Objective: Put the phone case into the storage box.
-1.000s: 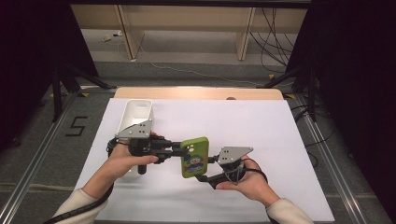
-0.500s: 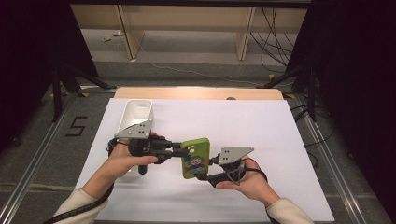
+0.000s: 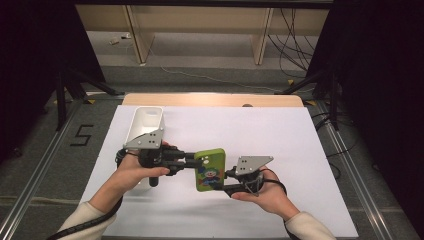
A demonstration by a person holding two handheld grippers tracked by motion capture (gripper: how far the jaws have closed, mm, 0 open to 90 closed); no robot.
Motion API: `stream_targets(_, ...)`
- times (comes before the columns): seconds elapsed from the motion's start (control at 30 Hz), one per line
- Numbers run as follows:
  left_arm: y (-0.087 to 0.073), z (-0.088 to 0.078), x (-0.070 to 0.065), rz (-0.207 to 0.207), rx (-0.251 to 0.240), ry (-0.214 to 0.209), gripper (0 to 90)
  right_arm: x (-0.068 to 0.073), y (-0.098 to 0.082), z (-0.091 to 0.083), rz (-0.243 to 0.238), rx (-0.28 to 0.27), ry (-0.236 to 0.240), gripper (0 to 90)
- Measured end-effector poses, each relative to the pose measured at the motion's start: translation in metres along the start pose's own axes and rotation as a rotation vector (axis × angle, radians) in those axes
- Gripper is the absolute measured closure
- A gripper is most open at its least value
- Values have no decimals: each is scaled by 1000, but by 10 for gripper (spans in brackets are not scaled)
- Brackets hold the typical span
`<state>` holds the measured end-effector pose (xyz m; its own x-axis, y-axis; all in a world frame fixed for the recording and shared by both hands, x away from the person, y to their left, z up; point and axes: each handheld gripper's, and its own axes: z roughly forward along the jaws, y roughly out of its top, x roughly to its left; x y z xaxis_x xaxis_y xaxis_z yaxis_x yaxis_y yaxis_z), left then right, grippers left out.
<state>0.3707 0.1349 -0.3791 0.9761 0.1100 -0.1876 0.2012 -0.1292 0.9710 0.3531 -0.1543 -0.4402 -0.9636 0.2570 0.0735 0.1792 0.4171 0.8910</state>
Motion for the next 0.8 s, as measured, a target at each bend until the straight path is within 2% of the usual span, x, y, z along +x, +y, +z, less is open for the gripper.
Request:
stream_targets(0.37,0,0,1,39,-27,31,767,-1,-1,0,17,-1,18,755)
stream_targets(0.5,1,2,0,58,-28,38,755,-2,-1,-1,32,-8,8,774)
stream_targets(0.6,0,3,0,56,-31,52,745,-2,0,-2,47,-3,-2,777)
stream_targets(0.7,0,3,0,47,-33,81,726,-1,0,-2,63,1,-24,779)
stream_targets(0.8,1,4,0,39,-22,137,672,0,2,-1,77,3,-47,780)
